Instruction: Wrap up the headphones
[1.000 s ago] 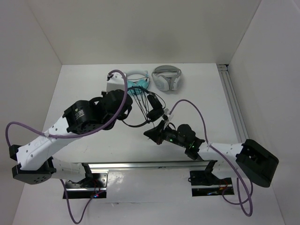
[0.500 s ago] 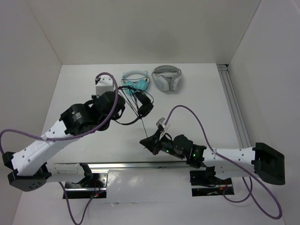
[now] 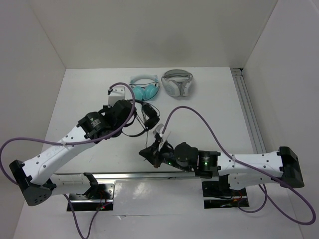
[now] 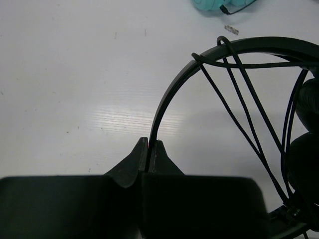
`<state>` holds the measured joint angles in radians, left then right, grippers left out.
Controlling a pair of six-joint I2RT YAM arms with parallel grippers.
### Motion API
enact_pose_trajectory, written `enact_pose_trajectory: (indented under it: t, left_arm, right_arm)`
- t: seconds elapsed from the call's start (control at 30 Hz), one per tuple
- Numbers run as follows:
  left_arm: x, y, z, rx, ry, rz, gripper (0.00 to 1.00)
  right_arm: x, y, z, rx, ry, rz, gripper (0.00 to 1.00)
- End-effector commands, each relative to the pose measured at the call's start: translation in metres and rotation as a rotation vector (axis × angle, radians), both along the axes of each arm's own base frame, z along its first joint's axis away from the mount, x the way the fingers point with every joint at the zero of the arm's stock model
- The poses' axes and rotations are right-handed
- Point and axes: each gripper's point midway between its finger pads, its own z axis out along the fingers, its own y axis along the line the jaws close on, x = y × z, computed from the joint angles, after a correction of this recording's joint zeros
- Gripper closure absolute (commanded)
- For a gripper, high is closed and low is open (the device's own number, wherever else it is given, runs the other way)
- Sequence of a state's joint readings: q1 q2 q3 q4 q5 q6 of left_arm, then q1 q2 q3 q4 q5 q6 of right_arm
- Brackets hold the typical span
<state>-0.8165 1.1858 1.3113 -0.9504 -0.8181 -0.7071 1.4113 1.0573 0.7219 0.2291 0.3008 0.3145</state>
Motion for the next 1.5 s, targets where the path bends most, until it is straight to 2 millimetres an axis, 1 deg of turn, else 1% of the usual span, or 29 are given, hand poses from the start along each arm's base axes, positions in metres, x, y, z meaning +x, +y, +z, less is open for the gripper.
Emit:
enact_pose_trajectory:
  t: [0.0, 0.07, 0.1, 0.13, 0.17, 0.27, 0.3, 0.37, 0.4, 0.43, 0.47, 0.53, 0.6, 0.63, 0.67, 0.7, 0.73, 0.77, 0.83, 0.87, 0.9, 1.0, 1.07, 1.17, 1.23, 1.27, 1.3, 1.4, 1.47]
  left_arm:
    - [0.010, -0.025, 0.001, -0.077, -0.021, -0.095, 1.00]
    - [0.009, -0.035, -0.013, -0.073, 0.008, -0.161, 1.00]
    - [0.005, -0.048, -0.020, -0.100, 0.043, -0.230, 1.00]
    - [0.003, -0.053, -0.028, -0.090, 0.066, -0.279, 1.00]
    - [0.001, -0.059, -0.028, -0.107, 0.074, -0.313, 1.00]
    - [-0.009, -0.073, -0.047, -0.116, 0.155, -0.400, 1.00]
    - [-0.013, -0.079, -0.048, -0.127, 0.166, -0.427, 1.00]
    - [-0.028, -0.091, -0.058, -0.121, 0.201, -0.490, 1.00]
    - [-0.032, -0.098, -0.057, -0.132, 0.201, -0.516, 1.00]
    - [-0.038, -0.101, -0.063, -0.128, 0.218, -0.537, 1.00]
    - [-0.042, -0.105, -0.063, -0.133, 0.225, -0.556, 1.00]
    - [-0.055, -0.111, -0.069, -0.129, 0.255, -0.602, 1.00]
    - [-0.064, -0.111, -0.076, -0.119, 0.280, -0.624, 1.00]
    - [-0.069, -0.115, -0.076, -0.128, 0.292, -0.648, 1.00]
    - [-0.073, -0.113, -0.081, -0.121, 0.315, -0.652, 1.00]
    - [-0.075, -0.114, -0.081, -0.127, 0.321, -0.660, 1.00]
    - [-0.077, -0.113, -0.083, -0.127, 0.333, -0.665, 1.00]
    - [-0.082, -0.111, -0.088, -0.119, 0.361, -0.669, 1.00]
    - [-0.087, -0.109, -0.091, -0.119, 0.386, -0.678, 1.00]
    - [-0.090, -0.109, -0.092, -0.125, 0.399, -0.676, 1.00]
    - [-0.093, -0.108, -0.093, -0.125, 0.414, -0.680, 1.00]
    - [-0.099, -0.105, -0.096, -0.127, 0.448, -0.681, 1.00]
    - [-0.104, -0.101, -0.099, -0.115, 0.477, -0.680, 1.00]
    - [-0.106, -0.099, -0.103, -0.102, 0.496, -0.675, 1.00]
    - [-0.109, -0.097, -0.104, -0.099, 0.514, -0.678, 1.00]
    - [-0.112, -0.093, -0.109, -0.088, 0.530, -0.674, 1.00]
    - [-0.113, -0.094, -0.109, -0.094, 0.537, -0.680, 1.00]
    - [-0.118, -0.095, -0.112, -0.102, 0.557, -0.691, 1.00]
    - [-0.116, -0.097, -0.111, -0.107, 0.550, -0.693, 1.00]
  right_arm:
    - [0.004, 0.001, 0.009, -0.054, -0.037, -0.027, 0.95]
    - [0.008, -0.002, 0.009, -0.077, -0.056, -0.048, 0.95]
    - [0.009, 0.000, 0.006, -0.086, -0.055, -0.048, 0.95]
    - [0.010, -0.002, 0.003, -0.103, -0.065, -0.055, 0.95]
    - [0.010, -0.002, 0.005, -0.106, -0.065, -0.055, 0.95]
    - [0.017, -0.007, 0.004, -0.133, -0.077, -0.092, 0.92]
    - [0.021, -0.010, 0.004, -0.140, -0.089, -0.114, 0.90]
    - [0.024, -0.013, 0.000, -0.161, -0.091, -0.134, 0.89]
    - [0.025, -0.016, 0.004, -0.151, -0.093, -0.148, 0.89]
    - [0.029, -0.018, 0.004, -0.156, -0.100, -0.156, 0.89]
    - [0.031, -0.020, 0.007, -0.148, -0.102, -0.169, 0.89]
    - [0.035, -0.023, 0.005, -0.158, -0.102, -0.186, 0.88]
    - [0.036, -0.025, 0.003, -0.168, -0.103, -0.195, 0.84]
    - [0.036, -0.025, 0.001, -0.177, -0.102, -0.194, 0.81]
    - [0.042, -0.027, -0.002, -0.194, -0.110, -0.213, 0.81]
    - [0.042, -0.027, -0.002, -0.194, -0.110, -0.214, 0.79]
    - [0.047, -0.028, -0.007, -0.213, -0.107, -0.226, 0.79]
    - [0.051, -0.030, -0.007, -0.214, -0.106, -0.240, 0.79]
    - [0.055, -0.036, -0.021, -0.244, -0.102, -0.251, 0.79]
    - [0.054, -0.035, -0.021, -0.243, -0.100, -0.243, 0.79]
    - [0.058, -0.038, -0.028, -0.259, -0.097, -0.255, 0.79]
    - [0.063, -0.043, -0.037, -0.273, -0.084, -0.266, 0.71]
    - [0.063, -0.042, -0.040, -0.282, -0.082, -0.266, 0.62]
    - [0.066, -0.042, -0.038, -0.273, -0.082, -0.275, 0.58]
    - [0.067, -0.041, -0.041, -0.282, -0.081, -0.275, 0.56]
    - [0.067, -0.041, -0.041, -0.282, -0.081, -0.275, 0.55]
    - [0.070, -0.042, -0.045, -0.293, -0.079, -0.283, 0.55]
    - [0.072, -0.043, -0.045, -0.298, -0.083, -0.281, 0.50]
    - [0.075, -0.042, -0.049, -0.309, -0.078, -0.282, 0.49]
